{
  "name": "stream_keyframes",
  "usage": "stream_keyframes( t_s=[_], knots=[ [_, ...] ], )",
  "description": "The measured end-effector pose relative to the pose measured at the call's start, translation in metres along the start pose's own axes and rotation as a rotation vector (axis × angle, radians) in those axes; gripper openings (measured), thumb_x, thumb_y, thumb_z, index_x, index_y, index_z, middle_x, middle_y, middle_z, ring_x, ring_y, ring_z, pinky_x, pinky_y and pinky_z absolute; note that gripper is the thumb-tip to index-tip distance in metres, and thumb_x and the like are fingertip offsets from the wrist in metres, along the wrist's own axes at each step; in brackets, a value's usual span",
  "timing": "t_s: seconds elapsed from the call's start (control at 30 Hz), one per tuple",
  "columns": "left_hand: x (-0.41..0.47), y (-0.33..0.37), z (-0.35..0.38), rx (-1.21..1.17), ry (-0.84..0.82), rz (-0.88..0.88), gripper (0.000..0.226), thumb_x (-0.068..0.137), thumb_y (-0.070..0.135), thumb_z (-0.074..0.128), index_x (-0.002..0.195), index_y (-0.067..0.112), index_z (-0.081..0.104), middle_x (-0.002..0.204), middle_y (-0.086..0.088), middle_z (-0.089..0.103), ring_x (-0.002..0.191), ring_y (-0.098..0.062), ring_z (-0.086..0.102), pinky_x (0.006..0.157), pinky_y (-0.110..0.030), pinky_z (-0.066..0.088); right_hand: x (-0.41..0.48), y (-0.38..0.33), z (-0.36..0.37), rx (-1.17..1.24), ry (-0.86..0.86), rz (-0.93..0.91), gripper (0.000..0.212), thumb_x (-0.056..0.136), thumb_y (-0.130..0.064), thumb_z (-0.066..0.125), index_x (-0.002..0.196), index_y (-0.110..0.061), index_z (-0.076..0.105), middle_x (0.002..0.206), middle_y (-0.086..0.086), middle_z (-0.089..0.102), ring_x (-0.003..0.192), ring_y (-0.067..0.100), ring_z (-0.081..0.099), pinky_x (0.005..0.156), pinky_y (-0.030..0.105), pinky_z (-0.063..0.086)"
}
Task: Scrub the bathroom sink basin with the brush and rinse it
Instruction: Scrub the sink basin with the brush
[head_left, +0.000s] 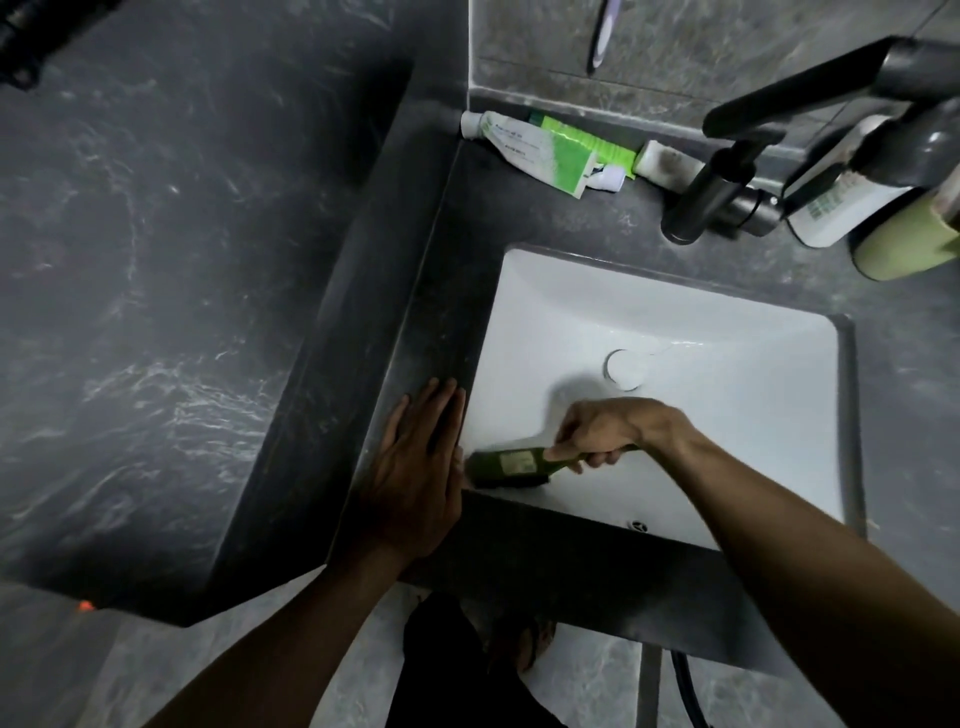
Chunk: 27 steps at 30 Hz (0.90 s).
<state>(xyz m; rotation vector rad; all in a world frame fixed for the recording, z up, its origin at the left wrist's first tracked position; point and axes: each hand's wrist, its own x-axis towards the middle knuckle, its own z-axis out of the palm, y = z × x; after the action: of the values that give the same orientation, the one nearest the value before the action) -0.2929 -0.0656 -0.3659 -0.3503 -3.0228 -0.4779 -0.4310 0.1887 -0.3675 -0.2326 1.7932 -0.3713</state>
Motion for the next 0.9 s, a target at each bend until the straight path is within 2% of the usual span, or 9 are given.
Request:
stream_keyframes(
  t_s=[0.1,0.2,0.3,0.5,0.57,0.73,0.8,0.9],
  knots=[
    [0.0,0.0,-0.002,0.013,-0.007,-0.006,0.057,0.106,0.024,0.036,0.158,0.005,0.029,0.167,-0.008,0.024,0.157,-0.021,0.017,0.125,-0.048,0.022,-0.003,-0.006,0.004,0.01,-0.01,-0.034,0.045,0.088,-0.054,0.063,0.072,-0.013,0.07,0.058,0.0,0.052,0.053,0.017,0.043,0.052,0.025,0.037],
    [0.002,0.003,-0.005,0.03,-0.002,-0.009,0.056,0.106,0.026,0.033,0.158,0.004,0.031,0.167,-0.009,0.026,0.156,-0.022,0.02,0.124,-0.047,0.023,-0.026,0.045,-0.017,-0.117,0.017,0.11,0.051,0.09,-0.06,0.058,0.076,-0.013,0.071,0.058,0.0,0.055,0.047,0.015,0.045,0.052,0.024,0.037],
    [0.001,0.004,-0.005,0.024,-0.001,-0.011,0.056,0.106,0.026,0.034,0.157,0.004,0.031,0.167,-0.009,0.026,0.156,-0.022,0.02,0.124,-0.048,0.023,-0.039,0.067,-0.024,-0.123,-0.028,0.233,0.052,0.09,-0.06,0.058,0.079,-0.012,0.072,0.062,0.003,0.055,0.048,0.016,0.046,0.052,0.024,0.037],
    [0.0,0.002,-0.004,0.032,-0.014,-0.002,0.057,0.106,0.026,0.034,0.158,0.004,0.029,0.168,-0.009,0.023,0.156,-0.022,0.017,0.124,-0.048,0.023,-0.012,-0.015,0.013,-0.002,0.001,-0.074,0.049,0.085,-0.06,0.062,0.07,-0.015,0.071,0.058,0.001,0.054,0.058,0.02,0.046,0.056,0.026,0.04],
    [0.001,0.003,-0.005,0.031,-0.003,0.001,0.057,0.105,0.026,0.035,0.157,0.003,0.031,0.167,-0.009,0.025,0.156,-0.022,0.019,0.124,-0.048,0.023,-0.019,-0.005,0.008,-0.013,0.0,-0.048,0.048,0.085,-0.06,0.063,0.07,-0.015,0.071,0.057,0.0,0.054,0.057,0.019,0.047,0.057,0.027,0.04],
    [0.001,0.002,-0.004,0.013,-0.009,-0.006,0.057,0.106,0.026,0.035,0.157,0.003,0.031,0.167,-0.01,0.025,0.156,-0.022,0.019,0.124,-0.049,0.022,-0.05,0.065,-0.015,-0.118,-0.077,0.207,0.05,0.086,-0.061,0.061,0.075,-0.014,0.074,0.061,0.001,0.056,0.054,0.017,0.049,0.059,0.027,0.044],
    [0.001,0.002,-0.003,0.021,-0.018,-0.009,0.057,0.106,0.027,0.034,0.158,0.004,0.03,0.167,-0.009,0.024,0.156,-0.022,0.018,0.124,-0.048,0.022,-0.047,0.058,-0.012,-0.107,-0.094,0.191,0.05,0.086,-0.062,0.061,0.074,-0.015,0.073,0.062,0.002,0.056,0.056,0.018,0.05,0.06,0.027,0.045],
    [0.002,0.002,-0.002,0.014,-0.013,-0.007,0.057,0.106,0.027,0.034,0.157,0.003,0.031,0.167,-0.01,0.026,0.156,-0.022,0.019,0.124,-0.049,0.022,-0.028,0.008,0.005,-0.071,-0.066,0.025,0.05,0.087,-0.062,0.061,0.073,-0.015,0.072,0.06,0.002,0.054,0.055,0.019,0.048,0.057,0.025,0.043]
  ],
)
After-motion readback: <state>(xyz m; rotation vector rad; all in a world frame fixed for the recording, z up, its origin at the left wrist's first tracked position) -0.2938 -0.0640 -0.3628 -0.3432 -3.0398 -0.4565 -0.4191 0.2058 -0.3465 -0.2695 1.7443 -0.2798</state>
